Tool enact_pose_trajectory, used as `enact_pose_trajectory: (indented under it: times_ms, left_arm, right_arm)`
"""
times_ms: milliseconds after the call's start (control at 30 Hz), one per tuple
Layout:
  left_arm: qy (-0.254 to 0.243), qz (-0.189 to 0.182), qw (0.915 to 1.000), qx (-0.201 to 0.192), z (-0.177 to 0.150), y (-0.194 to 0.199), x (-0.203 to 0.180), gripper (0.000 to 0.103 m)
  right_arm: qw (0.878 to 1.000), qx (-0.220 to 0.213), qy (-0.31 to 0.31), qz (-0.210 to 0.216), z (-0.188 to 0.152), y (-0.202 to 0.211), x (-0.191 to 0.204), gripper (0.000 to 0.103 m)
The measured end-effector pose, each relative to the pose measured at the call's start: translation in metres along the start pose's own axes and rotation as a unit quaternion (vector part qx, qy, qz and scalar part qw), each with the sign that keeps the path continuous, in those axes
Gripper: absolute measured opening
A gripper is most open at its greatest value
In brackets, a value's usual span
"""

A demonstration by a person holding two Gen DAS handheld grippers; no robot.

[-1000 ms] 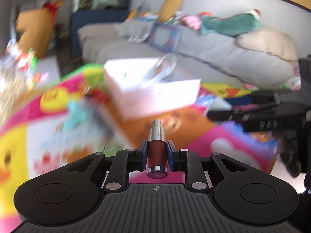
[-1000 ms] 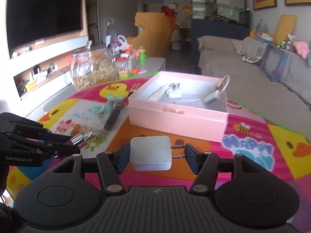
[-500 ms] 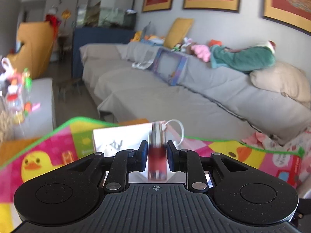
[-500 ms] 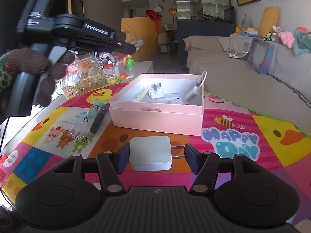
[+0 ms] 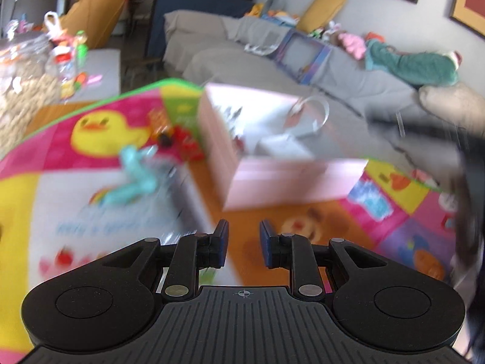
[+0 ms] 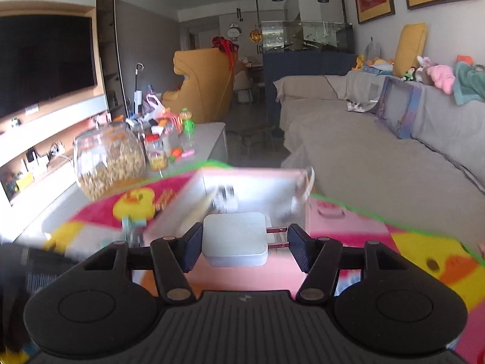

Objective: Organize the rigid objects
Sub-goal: 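Carry the charger cube and lipstick over the pink box and open both grippers, then grasp the yellow translucent bottle with the left gripper while the right grasps the clear bag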

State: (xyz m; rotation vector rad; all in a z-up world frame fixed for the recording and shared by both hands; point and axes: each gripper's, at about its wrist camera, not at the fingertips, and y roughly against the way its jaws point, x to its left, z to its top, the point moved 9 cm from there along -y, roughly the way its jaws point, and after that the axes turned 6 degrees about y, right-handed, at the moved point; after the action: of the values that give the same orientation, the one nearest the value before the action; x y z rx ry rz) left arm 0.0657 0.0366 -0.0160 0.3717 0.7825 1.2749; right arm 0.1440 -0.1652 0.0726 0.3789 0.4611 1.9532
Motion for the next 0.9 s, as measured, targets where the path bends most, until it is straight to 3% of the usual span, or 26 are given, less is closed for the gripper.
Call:
enact_pose_trajectory:
  times_ms: [167, 267, 433, 533, 667, 767, 900]
  left_arm:
    - [-0.016, 0.059, 0.9981, -0.006, -0.014, 0.013, 0.023, 0.024]
    - [0.016, 0.056, 0.9980, -0.025, -0.005, 0.021, 0.037, 0.024]
    - [0.084, 0.058, 0.9935, -0.049, 0.021, 0.013, 0.061, 0.024]
    - [0.105, 0.069, 0.9893, -0.075, 0.044, 0.001, 0.081, 0.024]
    - [0.144, 0.083, 0.9834, -0.073, 0.063, -0.010, 0.105, 0.024]
    - [0.148, 0.077, 0.9823, -0.085, 0.067, -0.005, 0.107, 0.024]
    - [0.140, 0.071, 0.9847, -0.076, 0.063, -0.005, 0.105, 0.024]
  right_arm:
    - [0.997, 0.064, -0.040, 0.007, 0.029, -0.063, -0.007, 0.060]
    - [0.994, 0.085, -0.067, 0.029, 0.022, -0.073, 0.001, 0.061]
    - [0.996, 0.083, -0.002, 0.024, -0.001, -0.058, 0.031, 0.061]
    - [0.995, 0.081, 0.033, 0.049, -0.014, -0.044, 0.056, 0.061]
    - [0.988, 0.090, 0.072, 0.106, -0.035, -0.036, 0.105, 0.060]
    - [0.979, 0.101, 0.099, 0.143, -0.054, -0.044, 0.141, 0.060]
    - [0.976, 0.125, 0.104, 0.142, -0.069, -0.079, 0.166, 0.059]
